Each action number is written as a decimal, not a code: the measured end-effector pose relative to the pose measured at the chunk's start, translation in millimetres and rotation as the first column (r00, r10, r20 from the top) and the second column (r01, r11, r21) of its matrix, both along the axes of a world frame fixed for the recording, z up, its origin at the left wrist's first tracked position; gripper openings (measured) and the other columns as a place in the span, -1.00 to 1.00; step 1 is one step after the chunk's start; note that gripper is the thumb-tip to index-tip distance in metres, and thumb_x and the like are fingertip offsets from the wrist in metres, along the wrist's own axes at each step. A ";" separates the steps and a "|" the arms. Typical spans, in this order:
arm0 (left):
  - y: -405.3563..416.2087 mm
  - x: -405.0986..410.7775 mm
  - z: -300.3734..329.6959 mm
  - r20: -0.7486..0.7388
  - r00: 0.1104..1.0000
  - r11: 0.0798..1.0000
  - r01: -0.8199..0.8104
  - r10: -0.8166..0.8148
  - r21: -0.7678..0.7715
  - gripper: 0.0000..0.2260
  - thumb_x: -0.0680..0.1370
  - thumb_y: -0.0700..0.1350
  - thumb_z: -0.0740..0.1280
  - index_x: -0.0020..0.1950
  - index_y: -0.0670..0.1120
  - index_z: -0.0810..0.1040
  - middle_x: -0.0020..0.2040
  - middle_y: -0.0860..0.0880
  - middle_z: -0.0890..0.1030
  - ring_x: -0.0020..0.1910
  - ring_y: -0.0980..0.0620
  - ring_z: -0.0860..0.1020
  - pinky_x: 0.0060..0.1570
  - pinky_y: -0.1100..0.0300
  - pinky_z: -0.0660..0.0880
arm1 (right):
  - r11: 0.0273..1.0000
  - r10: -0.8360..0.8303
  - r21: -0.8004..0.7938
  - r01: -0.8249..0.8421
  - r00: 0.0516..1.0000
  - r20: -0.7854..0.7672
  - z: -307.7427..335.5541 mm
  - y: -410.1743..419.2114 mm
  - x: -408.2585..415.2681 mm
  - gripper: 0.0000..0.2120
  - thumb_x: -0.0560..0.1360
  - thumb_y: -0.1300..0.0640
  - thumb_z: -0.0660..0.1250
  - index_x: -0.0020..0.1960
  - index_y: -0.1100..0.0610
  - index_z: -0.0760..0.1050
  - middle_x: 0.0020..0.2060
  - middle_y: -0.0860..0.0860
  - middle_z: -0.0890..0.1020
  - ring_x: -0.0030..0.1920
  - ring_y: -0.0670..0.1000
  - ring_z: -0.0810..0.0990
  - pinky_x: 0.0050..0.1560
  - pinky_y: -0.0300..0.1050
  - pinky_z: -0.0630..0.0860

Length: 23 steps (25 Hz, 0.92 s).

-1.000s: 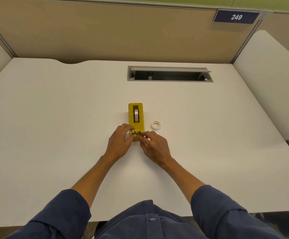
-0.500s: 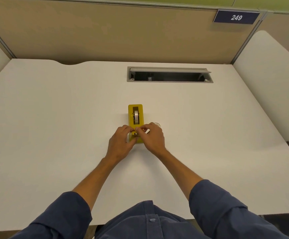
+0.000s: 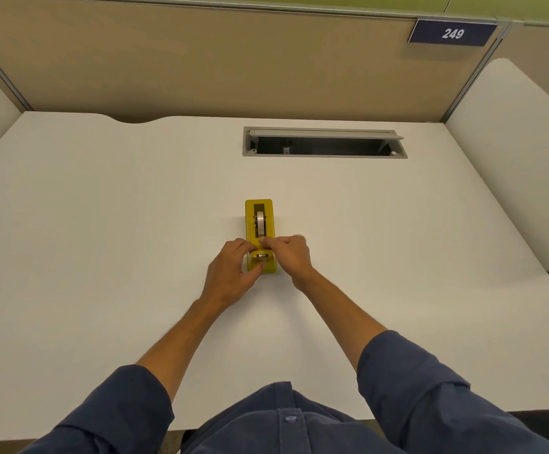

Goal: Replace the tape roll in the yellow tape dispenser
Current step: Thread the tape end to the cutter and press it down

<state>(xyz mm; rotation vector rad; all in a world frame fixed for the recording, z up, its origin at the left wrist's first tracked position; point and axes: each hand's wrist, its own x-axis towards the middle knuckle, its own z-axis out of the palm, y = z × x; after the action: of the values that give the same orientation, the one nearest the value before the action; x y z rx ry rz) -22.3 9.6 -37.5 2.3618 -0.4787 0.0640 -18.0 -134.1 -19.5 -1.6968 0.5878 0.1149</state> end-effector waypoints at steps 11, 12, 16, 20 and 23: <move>-0.1 2.1 2.5 -0.015 1.000 1.000 0.007 -0.007 0.012 -0.68 0.48 0.02 0.38 0.17 -0.09 0.55 0.15 -0.07 0.60 0.11 -0.02 0.51 0.00 0.22 0.43 | 0.999 0.034 0.012 -0.034 0.999 -0.011 3.6 -6.6 10.9 -0.82 0.43 0.05 0.46 -0.13 0.16 0.69 -0.34 -0.03 0.67 -0.32 -0.14 0.53 -0.34 -0.27 0.38; -0.2 2.0 2.3 -0.015 1.000 1.000 0.008 -0.008 0.012 -0.68 0.48 0.02 0.38 0.17 -0.09 0.54 0.15 -0.08 0.60 0.11 -0.02 0.51 0.01 0.22 0.43 | 1.000 0.029 0.004 -0.029 0.999 -0.032 3.7 -7.2 10.9 -0.82 0.43 0.02 0.46 -0.19 0.14 0.69 -0.47 -0.10 0.61 -0.39 -0.14 0.48 -0.37 -0.26 0.35; 0.1 2.2 0.9 -0.026 1.000 1.000 0.015 -0.015 0.026 -0.67 0.48 0.02 0.39 0.19 -0.09 0.54 0.17 -0.08 0.59 0.12 -0.02 0.51 0.03 0.21 0.44 | 0.999 0.045 -0.023 -0.047 0.996 -0.071 0.6 -10.6 8.9 -0.80 0.39 0.01 0.48 -0.36 0.06 0.63 -0.57 -0.15 0.52 -0.43 -0.14 0.44 -0.40 -0.26 0.32; 2.1 3.5 -0.5 -0.034 0.999 0.999 0.021 -0.019 0.042 -0.66 0.49 0.01 0.38 0.21 -0.08 0.52 0.18 -0.08 0.58 0.13 -0.02 0.51 0.05 0.19 0.46 | 0.995 0.092 0.038 -0.090 0.995 -0.041 -2.2 -12.2 6.3 -0.78 0.41 0.01 0.48 -0.15 0.19 0.69 -0.26 0.01 0.65 -0.22 -0.07 0.52 -0.29 -0.25 0.37; 2.3 4.2 0.4 -0.046 0.999 0.999 0.027 -0.025 0.042 -0.66 0.49 0.00 0.38 0.22 -0.08 0.52 0.18 -0.07 0.58 0.12 -0.02 0.51 0.08 0.14 0.49 | 0.995 0.095 0.046 -0.093 0.995 -0.034 -3.2 -12.1 1.4 -0.71 0.39 -0.07 0.48 -0.16 0.18 0.69 -0.27 -0.02 0.64 -0.21 -0.08 0.53 -0.23 -0.22 0.39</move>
<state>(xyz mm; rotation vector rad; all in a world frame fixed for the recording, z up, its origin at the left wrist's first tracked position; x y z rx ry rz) -18.1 11.9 -37.1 2.3930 -0.4934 -0.0121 -16.6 -146.2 -22.7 -1.6826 0.5284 0.2244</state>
